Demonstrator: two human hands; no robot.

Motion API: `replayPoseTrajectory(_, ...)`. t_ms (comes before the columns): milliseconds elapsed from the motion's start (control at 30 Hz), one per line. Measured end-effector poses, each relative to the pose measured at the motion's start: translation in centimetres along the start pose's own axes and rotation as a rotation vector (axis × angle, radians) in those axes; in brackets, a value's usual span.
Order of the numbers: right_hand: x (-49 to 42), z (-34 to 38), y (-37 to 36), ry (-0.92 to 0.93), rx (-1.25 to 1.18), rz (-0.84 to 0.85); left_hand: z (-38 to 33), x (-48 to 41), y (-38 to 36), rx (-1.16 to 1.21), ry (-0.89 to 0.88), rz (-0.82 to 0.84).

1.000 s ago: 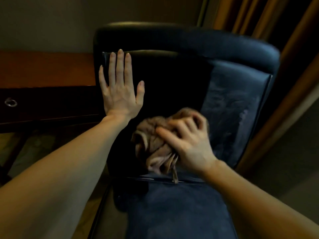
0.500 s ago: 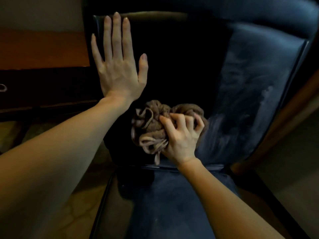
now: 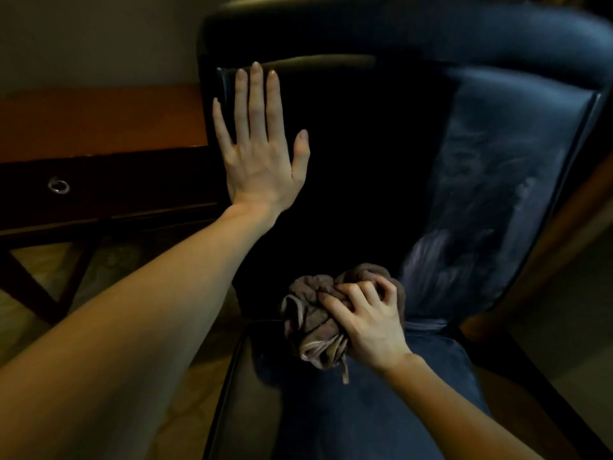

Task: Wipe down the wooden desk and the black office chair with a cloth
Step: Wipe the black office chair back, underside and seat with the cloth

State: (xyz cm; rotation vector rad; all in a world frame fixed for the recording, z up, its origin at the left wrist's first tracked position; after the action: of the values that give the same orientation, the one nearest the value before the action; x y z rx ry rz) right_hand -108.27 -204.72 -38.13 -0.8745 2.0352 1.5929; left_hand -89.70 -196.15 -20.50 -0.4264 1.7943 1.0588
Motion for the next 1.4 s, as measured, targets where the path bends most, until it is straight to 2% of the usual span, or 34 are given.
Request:
replayPoseTrajectory(100, -2.4, -1.5, 4.6, 0.015, 0.006, -0.172, 0.7, 3.3, -0.2, -0.029, -0.094, 0.063)
replayPoseTrajectory(233, -6.3, -4.0, 7.7, -0.136, 0.079, -0.4, 1.9, 7.0, -0.7, -0.027, -0.146, 0.077)
replayPoseTrajectory(433, -4.8, -2.7, 1.8, -0.29, 0.147, -0.262, 1.9, 7.6, -2.4, -0.087, -0.13, 0.02)
replayPoseTrajectory(533, -4.2, -2.0, -1.1, -0.374, 0.097, -0.283, 1.8, 7.4, -3.0, -0.078, -0.125, -0.044)
replayPoseTrajectory(800, 1.3, 0.8, -6.7, -0.385, 0.082, -0.335, 1.8, 7.5, -3.8, 0.039, -0.104, -0.171)
replayPoseTrajectory(867, 3.4, 2.0, -8.6, -0.39, 0.049, -0.259, 1.9, 7.5, -3.9, 0.054, -0.104, -0.196)
replayPoseTrajectory(1000, 6.7, 3.5, -13.2, -0.412, -0.059, 0.189, 2.1, 7.7, -3.9, 0.076, -0.118, -0.228)
replayPoseTrajectory(1133, 6.6, 3.1, -13.5, -0.482, -0.132, 0.363, 2.1, 7.7, -3.7, 0.069, -0.122, -0.228)
replayPoseTrajectory(1300, 4.9, 3.0, -12.7, -0.54, -0.242, 0.74, 1.9, 7.8, -3.0, 0.054, -0.115, -0.177)
replayPoseTrajectory(1400, 3.8, 3.2, -10.4, -0.553, -0.283, 0.793, 1.8, 7.8, -2.3, 0.054, -0.11, -0.14)
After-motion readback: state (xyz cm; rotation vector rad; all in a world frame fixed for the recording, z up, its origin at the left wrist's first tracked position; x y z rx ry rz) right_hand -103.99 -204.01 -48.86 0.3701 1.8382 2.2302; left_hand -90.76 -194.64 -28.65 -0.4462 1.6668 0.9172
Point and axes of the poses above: each hand's wrist, its own x-axis away from the middle knuckle, its own y-axis out of the back of the hand, z = x × y, the point moved 5 cm from there along -x, towards the middle knuckle, and after that the axes turned 7 degrees about y, right-handed, at the moved point
